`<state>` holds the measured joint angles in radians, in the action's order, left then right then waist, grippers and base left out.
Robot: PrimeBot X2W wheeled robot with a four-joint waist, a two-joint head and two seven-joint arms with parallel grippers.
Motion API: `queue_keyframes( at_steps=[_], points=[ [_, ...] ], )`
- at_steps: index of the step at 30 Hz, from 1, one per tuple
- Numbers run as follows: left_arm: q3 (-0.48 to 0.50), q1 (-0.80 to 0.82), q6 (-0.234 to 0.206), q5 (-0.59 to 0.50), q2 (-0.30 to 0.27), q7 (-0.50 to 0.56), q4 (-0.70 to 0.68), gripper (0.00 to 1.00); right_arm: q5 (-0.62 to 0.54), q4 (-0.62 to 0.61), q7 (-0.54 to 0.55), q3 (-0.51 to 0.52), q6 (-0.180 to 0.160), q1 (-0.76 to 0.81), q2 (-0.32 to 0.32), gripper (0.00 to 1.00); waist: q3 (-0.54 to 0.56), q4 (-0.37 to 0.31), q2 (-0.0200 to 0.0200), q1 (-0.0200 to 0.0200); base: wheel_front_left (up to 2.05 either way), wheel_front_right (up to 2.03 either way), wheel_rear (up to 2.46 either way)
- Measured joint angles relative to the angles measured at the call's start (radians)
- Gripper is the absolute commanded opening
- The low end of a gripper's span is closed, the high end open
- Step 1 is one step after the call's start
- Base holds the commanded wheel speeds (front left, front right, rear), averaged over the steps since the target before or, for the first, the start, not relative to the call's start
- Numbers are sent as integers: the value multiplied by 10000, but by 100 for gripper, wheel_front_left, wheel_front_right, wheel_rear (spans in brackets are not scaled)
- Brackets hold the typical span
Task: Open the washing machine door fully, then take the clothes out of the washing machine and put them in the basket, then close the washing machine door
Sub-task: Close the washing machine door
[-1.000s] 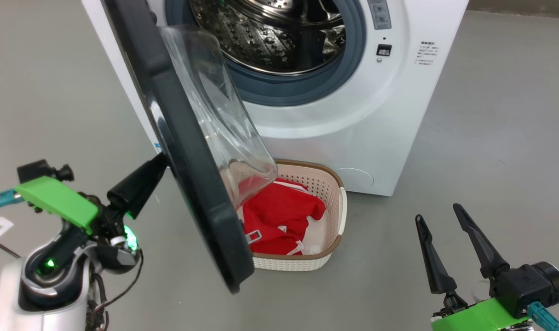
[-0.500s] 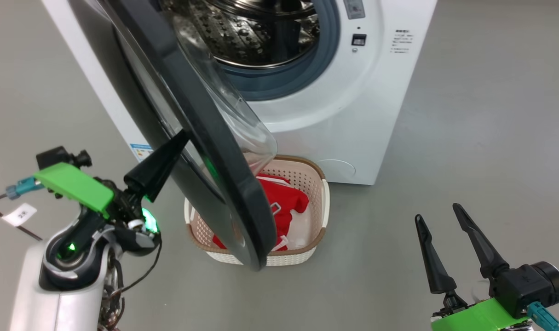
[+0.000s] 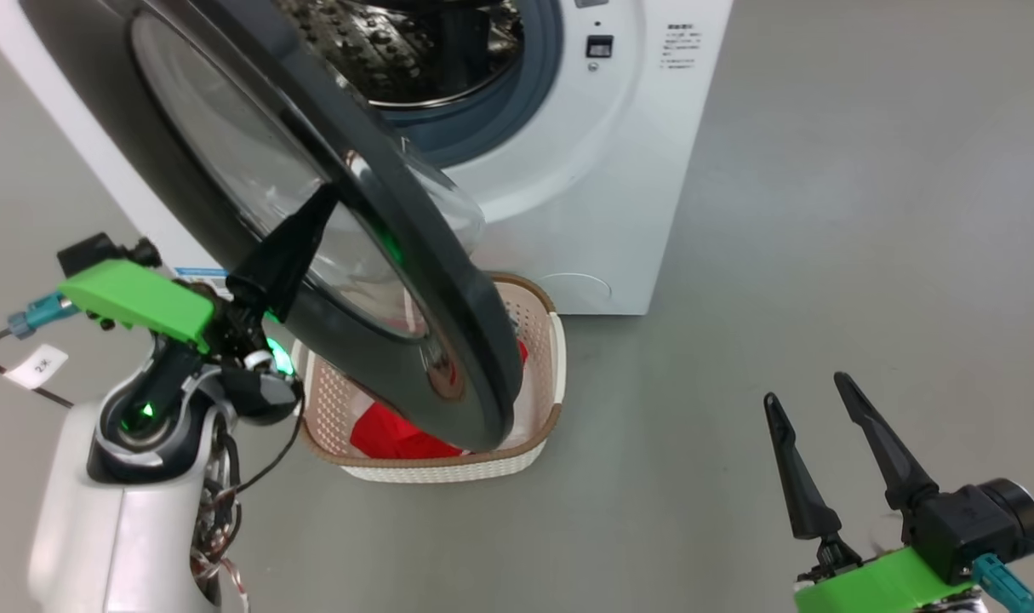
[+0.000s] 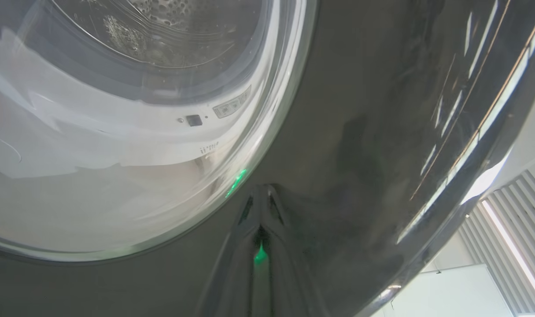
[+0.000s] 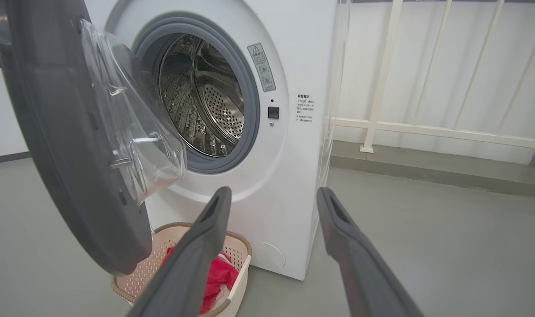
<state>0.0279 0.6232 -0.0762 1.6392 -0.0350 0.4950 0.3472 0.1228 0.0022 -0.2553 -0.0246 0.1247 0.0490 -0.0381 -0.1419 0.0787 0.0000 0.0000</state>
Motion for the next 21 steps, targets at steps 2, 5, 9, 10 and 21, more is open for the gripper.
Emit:
queue_keyframes(
  at_steps=[2,5,9,10,21],
  points=[
    [-40,140,150,44,-2,-59,163,0,0,13,0,-6,0,-90,-2,100,-49,-114,0,0,0,0,0],
    [-134,333,169,71,4,-245,345,0,0,10,0,-21,-2,-214,0,100,-112,-283,0,0,0,0,0],
    [-186,591,353,73,8,-466,575,0,0,12,0,-67,0,-219,0,100,-184,-500,0,0,0,0,0],
    [-182,642,424,75,13,-529,637,0,0,12,0,-77,0,-220,-2,100,-203,-549,0,0,0,0,0],
    [-311,1628,769,81,40,-1049,1593,0,0,13,0,-176,0,-275,-2,100,-493,-1003,0,0,0,0,0]
  ],
)
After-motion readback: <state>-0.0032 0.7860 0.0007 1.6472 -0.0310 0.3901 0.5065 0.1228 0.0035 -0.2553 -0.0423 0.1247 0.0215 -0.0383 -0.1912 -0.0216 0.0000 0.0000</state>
